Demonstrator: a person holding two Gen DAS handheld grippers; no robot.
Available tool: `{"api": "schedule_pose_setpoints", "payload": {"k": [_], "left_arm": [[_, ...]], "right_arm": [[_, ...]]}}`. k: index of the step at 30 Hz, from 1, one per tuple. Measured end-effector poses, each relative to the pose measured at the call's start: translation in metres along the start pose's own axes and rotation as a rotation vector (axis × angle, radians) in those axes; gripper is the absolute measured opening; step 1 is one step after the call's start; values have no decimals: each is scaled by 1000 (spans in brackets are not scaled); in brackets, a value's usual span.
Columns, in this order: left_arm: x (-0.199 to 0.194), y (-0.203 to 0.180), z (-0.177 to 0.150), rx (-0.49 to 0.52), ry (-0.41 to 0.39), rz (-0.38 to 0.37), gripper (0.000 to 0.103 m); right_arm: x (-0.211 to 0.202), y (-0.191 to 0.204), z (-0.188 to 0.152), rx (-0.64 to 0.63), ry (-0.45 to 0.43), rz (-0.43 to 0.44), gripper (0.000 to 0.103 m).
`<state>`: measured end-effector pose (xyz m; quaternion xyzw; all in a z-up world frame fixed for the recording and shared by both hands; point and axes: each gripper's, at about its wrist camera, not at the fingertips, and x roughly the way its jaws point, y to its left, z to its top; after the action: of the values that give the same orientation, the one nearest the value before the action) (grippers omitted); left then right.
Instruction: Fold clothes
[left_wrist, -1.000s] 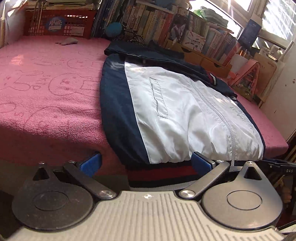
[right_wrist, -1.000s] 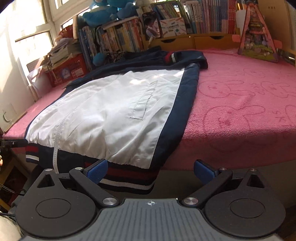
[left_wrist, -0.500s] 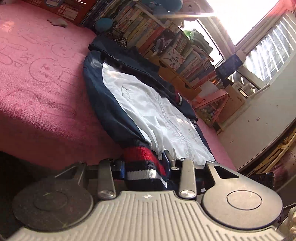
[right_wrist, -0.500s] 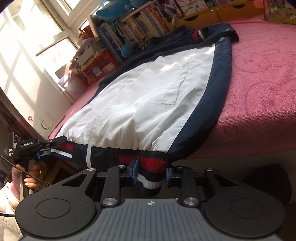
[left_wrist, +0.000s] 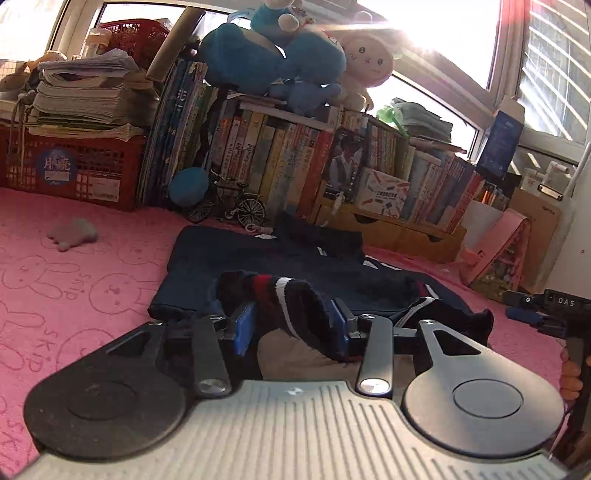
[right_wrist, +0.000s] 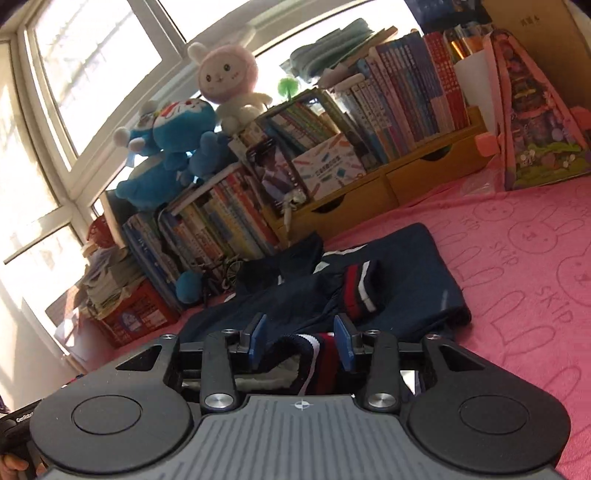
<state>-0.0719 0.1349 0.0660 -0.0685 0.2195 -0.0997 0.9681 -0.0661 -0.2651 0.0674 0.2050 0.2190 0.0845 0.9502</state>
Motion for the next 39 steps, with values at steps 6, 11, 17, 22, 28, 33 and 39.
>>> {"api": "schedule_pose_setpoints", "payload": {"k": [6,11,17,22,28,33,39], "left_arm": [[24,-17,-29,245,35,155,81],[38,-24,-41,290,113,178,97],[54,-14,-39,231,222,159,103],[57,2,-39,128,254,111,103],[57,2,-40,131,255,115,103],[58,2,-39,129,255,114,103],[58,2,-39,127,248,121,103]], "right_arm": [[19,22,-43,-356,-8,-200,84],[34,22,-72,-436,106,-219,85],[45,12,-74,-365,214,-225,103],[53,10,-77,-353,262,-239,103],[53,10,-77,-349,263,-239,103],[53,10,-77,-350,263,-239,103],[55,9,-75,-342,264,-248,103]]}}
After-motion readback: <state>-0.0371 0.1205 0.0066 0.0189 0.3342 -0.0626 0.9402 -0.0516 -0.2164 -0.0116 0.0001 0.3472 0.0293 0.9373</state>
